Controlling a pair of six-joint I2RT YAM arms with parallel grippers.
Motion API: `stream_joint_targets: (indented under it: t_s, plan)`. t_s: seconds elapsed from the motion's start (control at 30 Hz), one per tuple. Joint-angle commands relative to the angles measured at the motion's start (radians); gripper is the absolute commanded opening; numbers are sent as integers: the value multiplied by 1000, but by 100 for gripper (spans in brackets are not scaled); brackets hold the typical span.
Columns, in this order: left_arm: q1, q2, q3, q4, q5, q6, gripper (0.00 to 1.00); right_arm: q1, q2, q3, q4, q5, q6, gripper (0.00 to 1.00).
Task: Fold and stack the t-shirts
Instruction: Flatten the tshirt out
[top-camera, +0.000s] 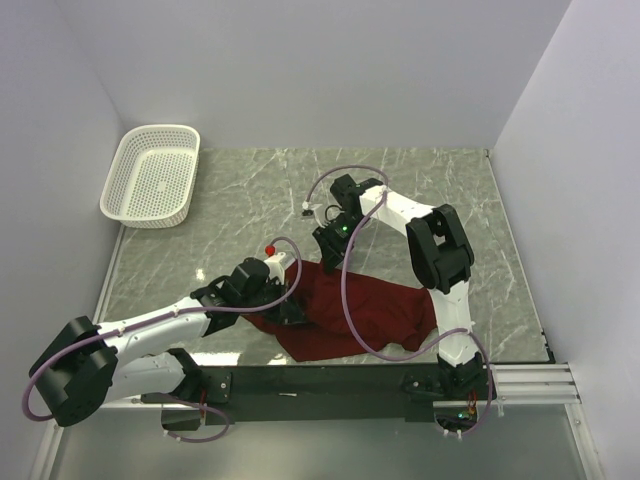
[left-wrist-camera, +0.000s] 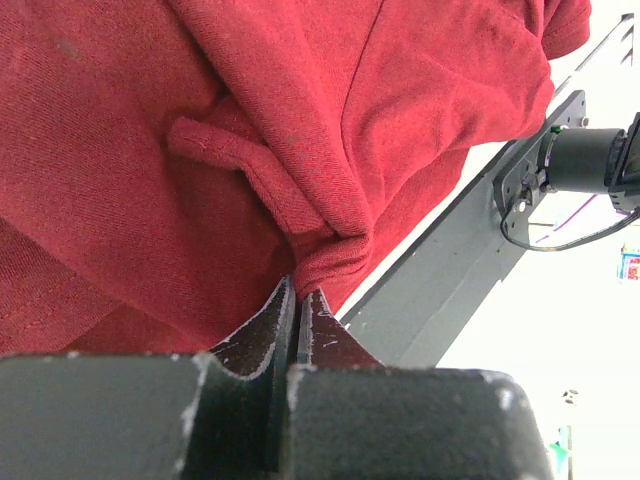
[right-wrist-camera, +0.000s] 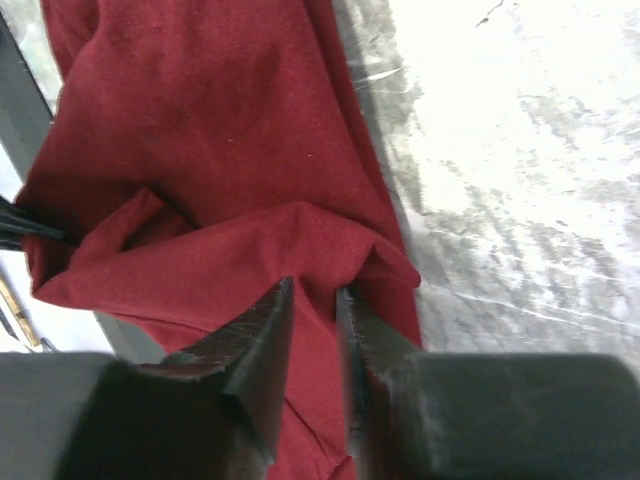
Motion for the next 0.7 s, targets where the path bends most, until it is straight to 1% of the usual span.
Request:
stream_joint_targets:
  t_s: [0.0, 0.03, 0.07, 0.1, 0.17, 0.27, 0.33, 0.4, 0.43, 0.53, 0.67]
  plan:
    - [-4, 0, 9, 39, -3, -4, 1, 5, -9, 25, -29, -40, -14, 30]
    - [-4, -2, 9, 36, -4, -4, 1, 5, -6, 28, -29, -37, -12, 27]
    - [-4, -3, 11, 34, -6, -4, 1, 5, -7, 31, -29, -34, -11, 15]
    - [-4, -5, 12, 31, -7, -1, 1, 5, -10, 34, -26, -18, -6, 9]
    - [-4, -15, 20, 23, -18, 5, 1, 3, -39, 25, -14, 2, -3, 0]
    - [-4, -28, 58, -36, -55, 30, 1, -21, -130, -4, 21, 70, 6, 0]
    - [-1, -22, 86, -52, -96, 50, 1, -61, -208, -10, 33, 132, 9, 0]
    - [8, -6, 136, -65, -121, 83, 1, -99, -251, -1, 49, 167, 15, 0]
    - [14, 24, 156, -69, -128, 96, 1, -134, -289, 14, 53, 193, 17, 0]
    - [54, 116, 256, -70, -145, 154, 1, -185, -352, 43, 83, 296, 5, 0]
    - [119, 280, 467, -53, -109, 221, 1, -205, -378, 106, 122, 451, -17, 0]
